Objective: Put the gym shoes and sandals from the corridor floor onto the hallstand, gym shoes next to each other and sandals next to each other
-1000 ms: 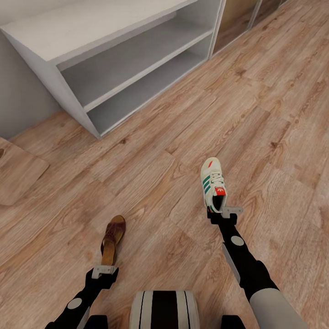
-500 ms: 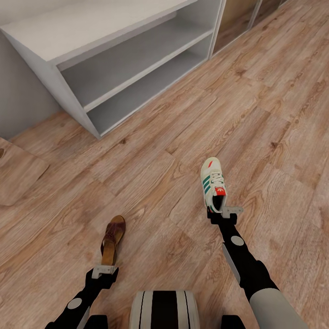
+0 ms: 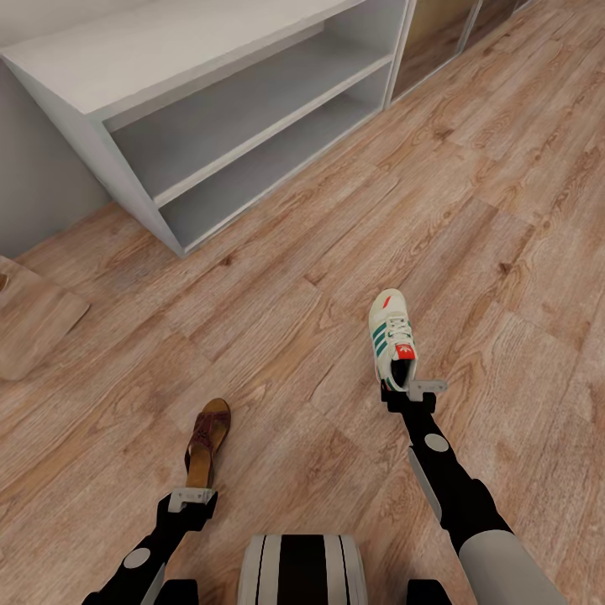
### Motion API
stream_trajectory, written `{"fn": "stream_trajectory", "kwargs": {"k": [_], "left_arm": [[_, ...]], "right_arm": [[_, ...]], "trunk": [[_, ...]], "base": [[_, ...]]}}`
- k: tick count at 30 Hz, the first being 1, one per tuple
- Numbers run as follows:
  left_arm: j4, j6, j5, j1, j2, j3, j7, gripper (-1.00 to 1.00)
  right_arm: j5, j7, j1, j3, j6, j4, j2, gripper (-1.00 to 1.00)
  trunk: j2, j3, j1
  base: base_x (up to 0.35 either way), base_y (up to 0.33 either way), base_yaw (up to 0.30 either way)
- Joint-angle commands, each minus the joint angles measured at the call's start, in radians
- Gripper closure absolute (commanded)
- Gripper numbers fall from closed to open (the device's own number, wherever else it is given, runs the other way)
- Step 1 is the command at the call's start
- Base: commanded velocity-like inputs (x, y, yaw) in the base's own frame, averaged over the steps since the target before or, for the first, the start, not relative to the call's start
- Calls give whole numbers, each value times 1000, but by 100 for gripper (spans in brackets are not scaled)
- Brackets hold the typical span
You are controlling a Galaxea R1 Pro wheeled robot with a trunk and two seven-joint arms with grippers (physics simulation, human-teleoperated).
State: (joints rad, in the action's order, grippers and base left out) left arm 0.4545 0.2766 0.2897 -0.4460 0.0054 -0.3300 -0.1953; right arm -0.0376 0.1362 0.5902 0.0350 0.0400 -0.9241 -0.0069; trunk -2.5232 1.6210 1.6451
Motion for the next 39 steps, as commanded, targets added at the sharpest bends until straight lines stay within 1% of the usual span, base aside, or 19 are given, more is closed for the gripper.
{"fn": "stream_trajectory", "kwargs": {"k": [1, 31, 32, 39], "left_arm": [[0, 4, 8, -1, -1, -9, -7, -100], [1, 1, 6, -13, -2, -7, -4, -100], [1, 1, 6, -13, -2, -7, -4, 100], [1, 3, 5, -11, -1, -9, -5, 100]], "right_arm": [[-4, 8, 0, 3, 1, 1, -1, 100], [-4, 8, 0, 3, 1, 1, -1, 100], [-5, 8, 0, 3, 1, 1, -1, 100], [-5, 8, 0, 3, 1, 1, -1, 100]], "trunk": [[0, 0, 0], [0, 0, 0], [0, 0, 0], [0, 0, 0]], "base": [[0, 0, 0], [0, 0, 0], [0, 0, 0], [0, 0, 0]]}}
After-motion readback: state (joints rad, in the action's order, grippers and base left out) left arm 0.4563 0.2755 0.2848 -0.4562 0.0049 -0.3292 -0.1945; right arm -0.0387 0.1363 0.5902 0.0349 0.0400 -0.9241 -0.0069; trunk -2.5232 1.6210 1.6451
